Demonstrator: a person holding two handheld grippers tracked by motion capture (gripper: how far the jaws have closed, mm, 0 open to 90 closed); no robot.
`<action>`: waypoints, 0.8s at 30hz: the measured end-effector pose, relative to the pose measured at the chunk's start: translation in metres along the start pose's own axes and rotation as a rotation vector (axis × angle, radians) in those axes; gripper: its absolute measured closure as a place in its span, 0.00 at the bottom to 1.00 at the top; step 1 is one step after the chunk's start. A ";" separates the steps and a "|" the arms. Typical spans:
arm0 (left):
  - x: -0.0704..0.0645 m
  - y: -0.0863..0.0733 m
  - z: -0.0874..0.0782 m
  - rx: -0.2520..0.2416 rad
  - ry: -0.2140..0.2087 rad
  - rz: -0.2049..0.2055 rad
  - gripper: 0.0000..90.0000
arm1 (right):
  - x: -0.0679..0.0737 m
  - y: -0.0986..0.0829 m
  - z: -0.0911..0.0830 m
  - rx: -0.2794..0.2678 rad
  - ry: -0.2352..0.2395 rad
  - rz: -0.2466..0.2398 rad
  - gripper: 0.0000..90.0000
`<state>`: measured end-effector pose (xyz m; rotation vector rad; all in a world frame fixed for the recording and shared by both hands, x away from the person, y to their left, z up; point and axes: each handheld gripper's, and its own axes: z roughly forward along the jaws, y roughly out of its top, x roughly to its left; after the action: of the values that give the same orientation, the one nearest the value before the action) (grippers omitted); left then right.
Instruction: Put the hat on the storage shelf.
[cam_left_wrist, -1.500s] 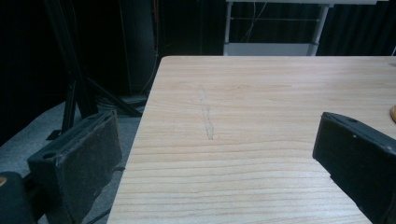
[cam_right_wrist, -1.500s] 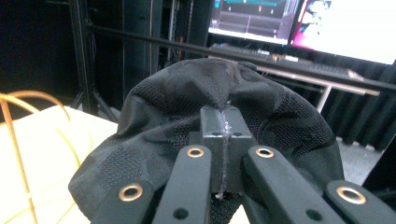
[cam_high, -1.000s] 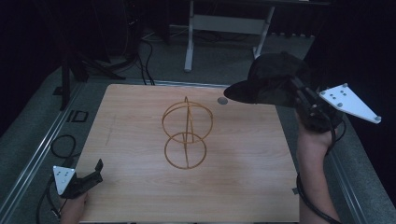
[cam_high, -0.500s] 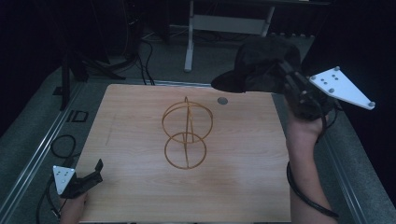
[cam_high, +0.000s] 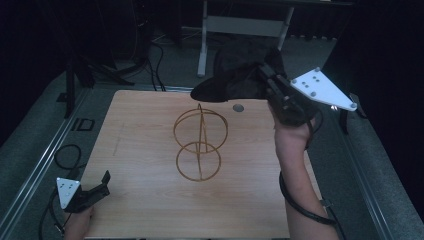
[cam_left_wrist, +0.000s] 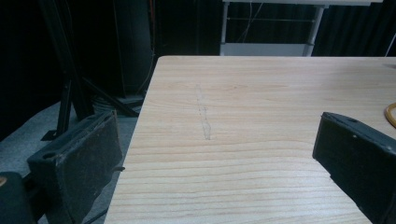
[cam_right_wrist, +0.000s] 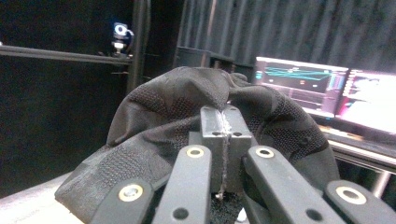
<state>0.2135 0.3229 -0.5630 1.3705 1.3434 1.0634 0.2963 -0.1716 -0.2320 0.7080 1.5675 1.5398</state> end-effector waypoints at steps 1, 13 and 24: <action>0.000 0.000 0.000 0.000 0.000 0.000 0.02 | 0.003 -0.001 0.002 0.000 0.008 0.002 1.00; 0.000 0.000 0.000 0.003 -0.006 0.001 0.02 | 0.044 -0.007 0.029 0.005 0.114 0.011 1.00; 0.001 0.000 0.000 0.000 -0.009 -0.001 0.02 | 0.067 -0.010 0.048 0.015 0.177 -0.017 1.00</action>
<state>0.2132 0.3235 -0.5630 1.3730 1.3378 1.0550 0.3039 -0.0904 -0.2494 0.5776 1.7122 1.6162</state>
